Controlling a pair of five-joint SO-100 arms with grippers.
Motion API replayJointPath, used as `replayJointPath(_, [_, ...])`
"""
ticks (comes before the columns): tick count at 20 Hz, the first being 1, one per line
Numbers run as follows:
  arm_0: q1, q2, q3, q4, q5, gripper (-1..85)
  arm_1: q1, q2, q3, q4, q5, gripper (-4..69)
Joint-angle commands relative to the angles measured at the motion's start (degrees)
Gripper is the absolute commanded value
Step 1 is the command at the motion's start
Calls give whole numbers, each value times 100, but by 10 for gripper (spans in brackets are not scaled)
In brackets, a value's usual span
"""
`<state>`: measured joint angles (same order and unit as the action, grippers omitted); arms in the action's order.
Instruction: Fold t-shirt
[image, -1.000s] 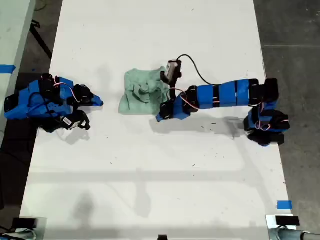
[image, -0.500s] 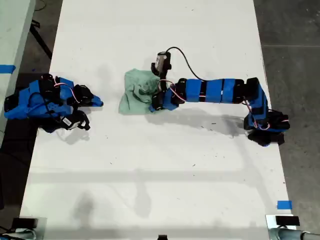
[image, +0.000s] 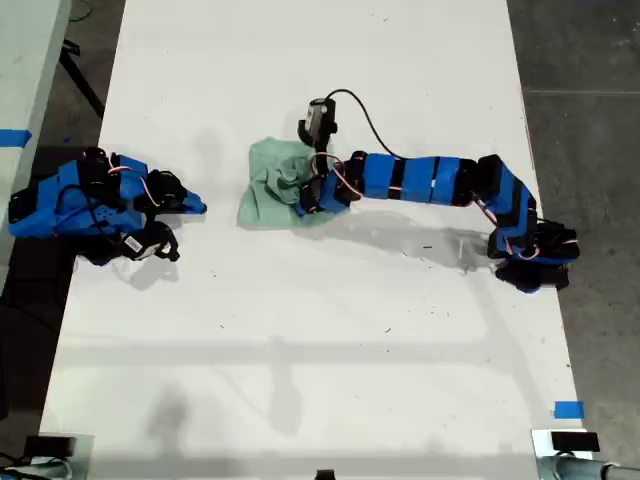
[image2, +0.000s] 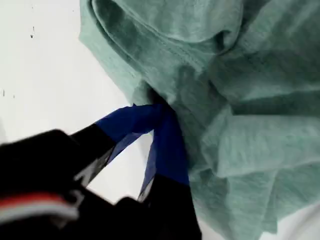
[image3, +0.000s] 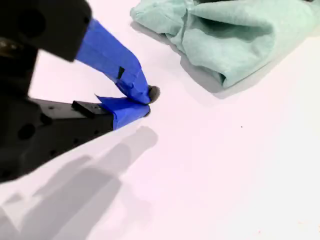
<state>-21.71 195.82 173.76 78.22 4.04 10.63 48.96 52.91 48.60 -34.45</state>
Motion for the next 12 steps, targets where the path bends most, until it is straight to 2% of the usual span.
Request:
replayJointPath(1, [70, 18, -26, 18, -18, 0, 272, 105, -729, 79, -176, -11])
replayJointPath(6, [70, 18, -26, 18, -18, 0, 1063, 105, -905, -114, -659, -11])
replayJointPath(12, [26, 18, -18, 18, -18, 0, 2101, 132, -940, -1266, -1257, -11])
